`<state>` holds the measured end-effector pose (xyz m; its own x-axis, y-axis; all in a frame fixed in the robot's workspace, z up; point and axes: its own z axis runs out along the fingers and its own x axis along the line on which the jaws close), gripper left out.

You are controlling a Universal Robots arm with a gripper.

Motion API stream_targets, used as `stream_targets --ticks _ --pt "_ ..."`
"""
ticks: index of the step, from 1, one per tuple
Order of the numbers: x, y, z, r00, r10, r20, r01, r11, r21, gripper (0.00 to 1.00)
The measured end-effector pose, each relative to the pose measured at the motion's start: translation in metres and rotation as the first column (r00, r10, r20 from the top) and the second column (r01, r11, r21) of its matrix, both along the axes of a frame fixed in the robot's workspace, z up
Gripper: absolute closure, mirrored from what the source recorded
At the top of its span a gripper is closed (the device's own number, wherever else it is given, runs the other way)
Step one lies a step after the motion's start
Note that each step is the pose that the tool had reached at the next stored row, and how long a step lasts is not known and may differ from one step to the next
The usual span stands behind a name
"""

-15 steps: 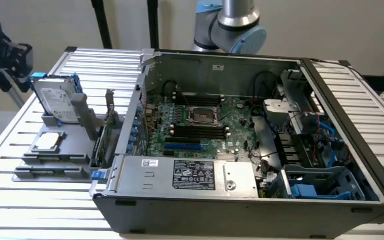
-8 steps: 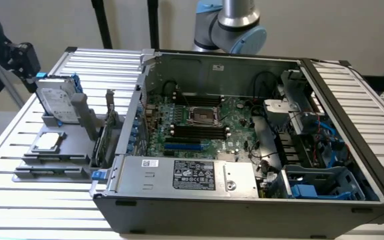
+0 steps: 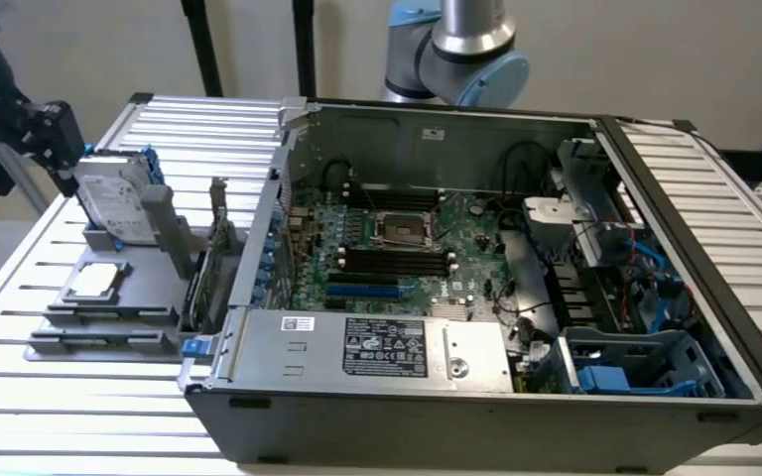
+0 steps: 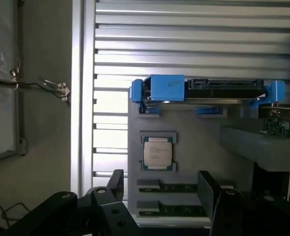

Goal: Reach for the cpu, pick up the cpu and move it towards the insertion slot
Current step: 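Pick up the cpu and move it towards the insertion slot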

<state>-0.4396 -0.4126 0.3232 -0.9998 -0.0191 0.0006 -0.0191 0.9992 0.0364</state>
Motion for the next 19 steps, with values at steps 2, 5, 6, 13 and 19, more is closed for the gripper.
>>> stream_targets --ticks 2,5,6,13,19 --pt "0.0 -0.0012 -0.0036 1.0 0.0 0.0 0.0 1.0 0.0 0.29" --pt "0.0 -0.0035 -0.0089 1.0 0.0 -0.0002 0.0 1.0 -0.0001 0.29" --pt "0.0 -0.0044 -0.0107 1.0 0.0 -0.0001 0.0 1.0 0.0 0.29" --pt "0.0 -0.0103 -0.0236 1.0 0.0 -0.0001 0.0 1.0 -0.0001 0.29" --pt "0.0 -0.0126 -0.0345 1.0 -0.001 -0.0001 0.001 1.0 0.0002 0.29"
